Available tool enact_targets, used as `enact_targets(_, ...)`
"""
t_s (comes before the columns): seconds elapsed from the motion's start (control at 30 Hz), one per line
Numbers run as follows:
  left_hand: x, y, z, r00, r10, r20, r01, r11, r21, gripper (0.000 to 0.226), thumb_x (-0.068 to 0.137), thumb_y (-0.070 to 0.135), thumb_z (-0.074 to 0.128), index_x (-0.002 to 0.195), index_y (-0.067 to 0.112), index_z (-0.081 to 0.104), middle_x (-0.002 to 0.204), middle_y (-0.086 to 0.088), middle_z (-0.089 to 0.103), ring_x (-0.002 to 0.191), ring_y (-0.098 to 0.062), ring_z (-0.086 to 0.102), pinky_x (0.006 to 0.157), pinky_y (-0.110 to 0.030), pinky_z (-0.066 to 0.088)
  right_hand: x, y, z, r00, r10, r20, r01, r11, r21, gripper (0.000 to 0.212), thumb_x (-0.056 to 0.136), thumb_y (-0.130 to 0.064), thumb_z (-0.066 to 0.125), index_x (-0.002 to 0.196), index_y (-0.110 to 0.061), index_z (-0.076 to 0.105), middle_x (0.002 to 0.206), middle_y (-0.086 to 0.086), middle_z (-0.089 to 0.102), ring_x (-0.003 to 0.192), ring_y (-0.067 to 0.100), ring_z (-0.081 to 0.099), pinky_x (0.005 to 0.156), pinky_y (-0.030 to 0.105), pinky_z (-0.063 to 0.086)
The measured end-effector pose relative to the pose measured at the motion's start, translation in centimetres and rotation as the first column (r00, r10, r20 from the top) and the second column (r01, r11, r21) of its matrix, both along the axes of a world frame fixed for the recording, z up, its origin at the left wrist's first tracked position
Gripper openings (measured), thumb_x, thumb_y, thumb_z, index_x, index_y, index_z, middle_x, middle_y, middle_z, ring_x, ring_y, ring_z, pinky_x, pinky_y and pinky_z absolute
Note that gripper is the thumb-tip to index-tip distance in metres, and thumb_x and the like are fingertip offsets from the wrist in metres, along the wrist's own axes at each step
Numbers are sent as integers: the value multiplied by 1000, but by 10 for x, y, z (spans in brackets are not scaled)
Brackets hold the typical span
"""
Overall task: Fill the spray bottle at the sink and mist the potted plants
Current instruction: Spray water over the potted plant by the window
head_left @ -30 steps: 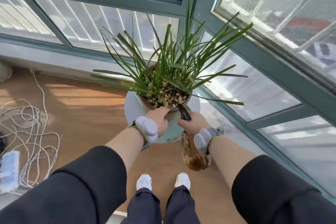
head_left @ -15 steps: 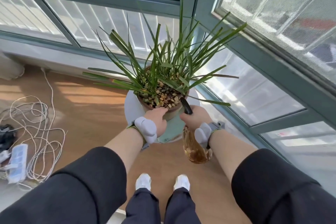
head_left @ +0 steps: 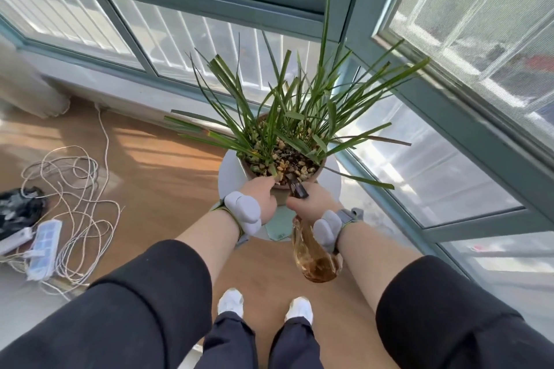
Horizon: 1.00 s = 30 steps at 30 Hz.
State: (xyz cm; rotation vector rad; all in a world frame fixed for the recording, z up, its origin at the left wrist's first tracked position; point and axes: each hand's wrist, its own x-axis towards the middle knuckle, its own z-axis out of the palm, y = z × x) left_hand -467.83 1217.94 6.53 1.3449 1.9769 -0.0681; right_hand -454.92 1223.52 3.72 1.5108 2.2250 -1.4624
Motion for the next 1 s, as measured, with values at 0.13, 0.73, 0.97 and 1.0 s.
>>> enact_targets(0.13, -15, -9, 5, 999, 37, -10, -37, 999, 28, 50, 95, 12, 34, 144, 17, 27, 148, -7, 35, 129, -28, 42, 99, -31, 39, -12, -13, 0, 999, 37, -17, -36, 998, 52, 19, 78, -19, 56, 66, -10, 44, 65, 10, 47, 61, 21, 41, 57, 32, 32)
enact_targets(0.73, -133, -14, 30, 958, -262, 113, 251, 962, 104, 56, 96, 13, 34, 148, 18, 15, 153, -3, 25, 134, -22, 35, 95, -23, 33, -108, -52, 8, 933, -350, 83, 340, 933, 116, 26, 73, -21, 56, 59, -15, 35, 57, 5, 42, 54, 20, 35, 51, 31, 26)
enact_targets(0.97, -139, 0, 42, 928, -362, 94, 345, 925, 157, 51, 96, 8, 34, 145, 14, 23, 149, -8, 33, 130, -26, 39, 103, -29, 31, -127, -56, 4, 906, -404, 130, 388, 912, 132, 25, 73, -21, 54, 58, -14, 36, 58, 9, 44, 55, 23, 38, 52, 32, 27)
enact_targets(1.0, -138, 2, 44, 923, -364, 121, 344, 925, 162, 48, 97, 9, 32, 145, 11, 24, 149, -9, 32, 133, -25, 36, 103, -25, 26, -129, -55, 2, 907, -398, 137, 381, 915, 130, 28, 74, -21, 54, 55, -15, 35, 55, 8, 45, 55, 24, 39, 52, 32, 28)
